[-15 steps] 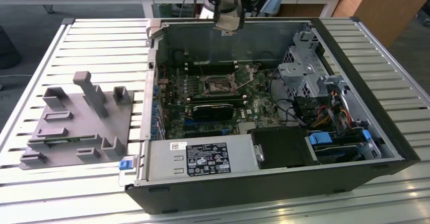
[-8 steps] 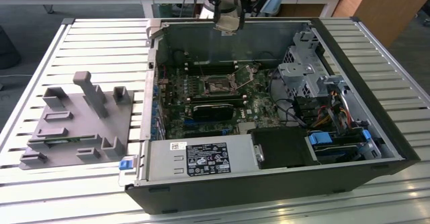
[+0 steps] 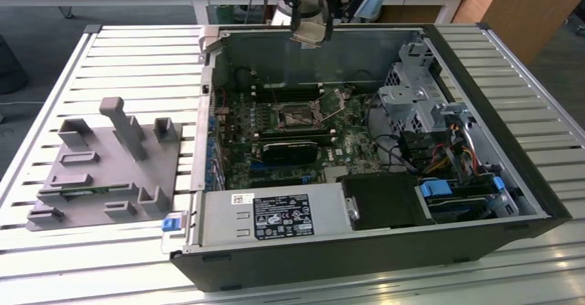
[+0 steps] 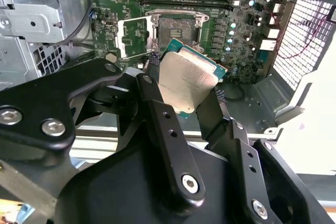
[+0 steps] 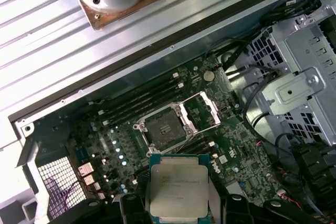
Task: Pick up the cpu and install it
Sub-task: 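Place the cpu into insertion slot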
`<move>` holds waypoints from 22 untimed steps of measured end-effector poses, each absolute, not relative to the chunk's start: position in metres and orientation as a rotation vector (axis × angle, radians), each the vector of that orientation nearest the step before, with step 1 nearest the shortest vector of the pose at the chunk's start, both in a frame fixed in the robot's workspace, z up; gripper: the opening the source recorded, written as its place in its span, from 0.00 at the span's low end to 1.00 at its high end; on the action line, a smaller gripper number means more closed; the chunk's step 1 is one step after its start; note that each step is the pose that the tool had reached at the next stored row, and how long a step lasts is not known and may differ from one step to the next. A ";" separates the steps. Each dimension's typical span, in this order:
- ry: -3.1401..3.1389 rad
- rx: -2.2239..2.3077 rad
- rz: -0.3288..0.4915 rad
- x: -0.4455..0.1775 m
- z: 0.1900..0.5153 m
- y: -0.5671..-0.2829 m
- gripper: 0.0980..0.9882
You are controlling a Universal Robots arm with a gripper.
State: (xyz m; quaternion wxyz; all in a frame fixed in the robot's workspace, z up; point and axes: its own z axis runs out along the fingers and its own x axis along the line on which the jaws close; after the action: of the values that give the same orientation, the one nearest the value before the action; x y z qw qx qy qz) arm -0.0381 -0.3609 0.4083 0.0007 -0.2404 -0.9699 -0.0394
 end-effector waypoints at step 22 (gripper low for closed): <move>-2.991 -0.966 -0.124 -0.038 0.406 -0.361 0.49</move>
State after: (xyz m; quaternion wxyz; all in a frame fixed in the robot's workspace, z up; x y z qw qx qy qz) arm -0.0381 -0.3609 0.4062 -0.0021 -0.3071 -0.9509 -0.0393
